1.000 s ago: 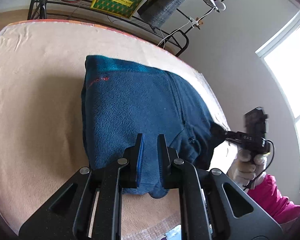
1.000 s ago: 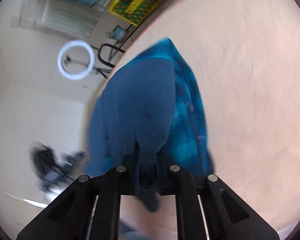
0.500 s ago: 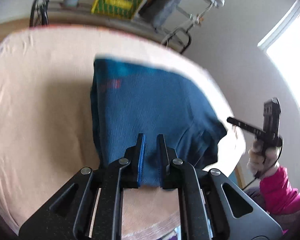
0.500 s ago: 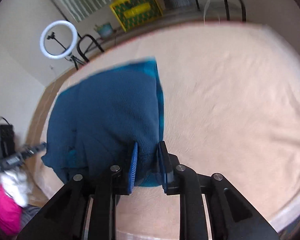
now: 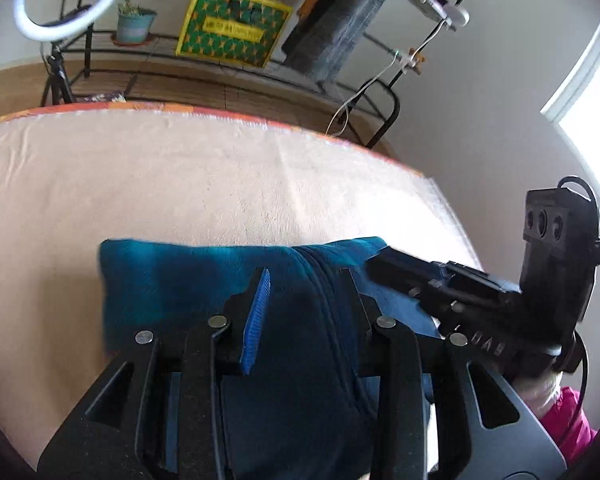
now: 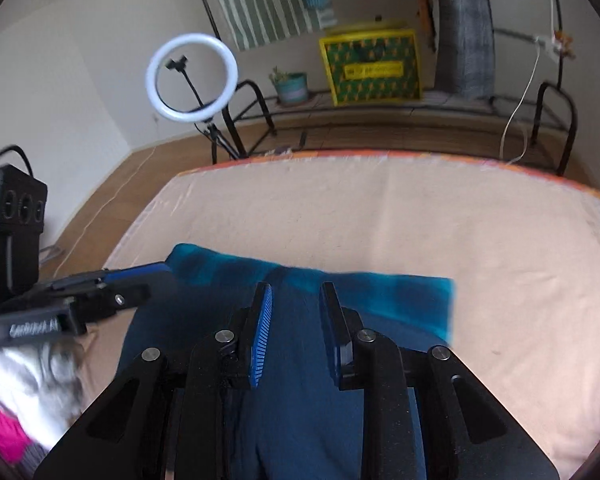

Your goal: Fold large clothes

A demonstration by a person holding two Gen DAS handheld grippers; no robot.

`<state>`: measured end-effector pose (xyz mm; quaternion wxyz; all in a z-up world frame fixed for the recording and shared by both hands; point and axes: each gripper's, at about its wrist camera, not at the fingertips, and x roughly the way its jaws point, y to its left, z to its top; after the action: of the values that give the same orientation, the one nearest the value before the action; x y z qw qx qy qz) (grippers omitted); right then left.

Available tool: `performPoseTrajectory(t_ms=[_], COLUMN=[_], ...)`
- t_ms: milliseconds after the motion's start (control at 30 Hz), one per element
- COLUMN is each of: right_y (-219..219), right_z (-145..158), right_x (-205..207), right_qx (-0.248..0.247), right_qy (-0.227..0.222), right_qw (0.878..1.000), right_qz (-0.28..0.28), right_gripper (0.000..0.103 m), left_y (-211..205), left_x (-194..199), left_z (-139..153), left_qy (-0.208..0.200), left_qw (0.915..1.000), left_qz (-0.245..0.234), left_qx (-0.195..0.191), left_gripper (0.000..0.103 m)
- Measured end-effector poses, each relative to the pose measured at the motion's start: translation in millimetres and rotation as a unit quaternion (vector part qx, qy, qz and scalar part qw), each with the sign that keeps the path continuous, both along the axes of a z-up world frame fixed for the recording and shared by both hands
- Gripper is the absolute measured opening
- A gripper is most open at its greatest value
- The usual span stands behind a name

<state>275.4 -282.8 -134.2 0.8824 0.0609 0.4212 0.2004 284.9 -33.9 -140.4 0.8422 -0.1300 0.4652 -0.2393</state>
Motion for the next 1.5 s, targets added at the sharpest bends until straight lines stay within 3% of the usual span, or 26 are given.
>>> performPoseTrajectory(t_ms=[100,133,167,233,267,333,433,533,633,867,933,1033,1167,1267,1367,1500], right_y=[5,9,13,19,22,25,20,5,-25,-64,-64,-65,-79,-80,-71,-59], right_z=[-27,-35,-45,-61,-72,-79,-75,-52,-30,-77,-87,-69,-33,-24,-34,-57], right_x=[8,8,7,3,0,-2,0,5,8,24,21,17,-15,-49,-82,-98], right_qx=[0.011,0.006,-0.004,-0.013,-0.019,-0.029,-0.018,0.016,0.004,0.011,0.015,0.007,0.040,0.040,0.016,-0.022], right_qy=[0.036,0.047,0.053,0.064,0.067,0.052,0.066,0.067,0.025,0.096,0.099,0.100,0.076,0.071,0.081,0.109], right_qw=[0.999,0.999,0.999,0.998,0.997,0.998,0.997,0.997,0.999,0.992,0.991,0.991,0.994,0.995,0.996,0.994], right_qz=[0.004,0.006,0.012,0.020,0.020,0.019,0.020,0.028,-0.026,-0.078,-0.086,-0.085,-0.072,-0.052,-0.032,-0.003], right_gripper=[0.023,0.023,0.023,0.023,0.022,0.022,0.022,0.022,0.025,0.027,0.027,0.028,0.029,0.029,0.029,0.029], left_y=[0,2,7,23,30,34,36,48,66,70,73,73,75,71,70,70], left_x=[17,18,20,20,21,25,22,11,11,24,25,14,-26,-64,-91,-101], left_z=[-37,-49,-63,-85,-92,-92,-78,-50,-55,-95,-93,-70,-39,-31,-36,-67], left_qy=[0.030,0.036,0.040,0.029,0.028,0.037,0.035,-0.011,-0.003,0.022,0.031,0.017,-0.013,-0.015,-0.004,0.030], left_qw=[0.9985,0.9978,0.9975,0.9993,0.9995,0.9990,0.9992,0.9998,0.9984,0.9981,0.9979,0.9982,0.9993,0.9994,0.9994,0.9976], left_qz=[-0.013,-0.018,-0.022,-0.012,-0.009,-0.012,-0.015,0.014,0.055,0.057,0.056,0.051,0.016,-0.013,-0.027,-0.036], left_qx=[0.043,0.052,0.054,0.020,-0.007,-0.021,-0.013,0.005,0.013,0.007,0.002,0.029,0.030,0.029,0.024,0.051], left_gripper=[0.033,0.028,0.017,0.006,0.006,0.006,0.005,0.006,0.006,0.006,0.006,0.006,0.006,0.006,0.006,0.006])
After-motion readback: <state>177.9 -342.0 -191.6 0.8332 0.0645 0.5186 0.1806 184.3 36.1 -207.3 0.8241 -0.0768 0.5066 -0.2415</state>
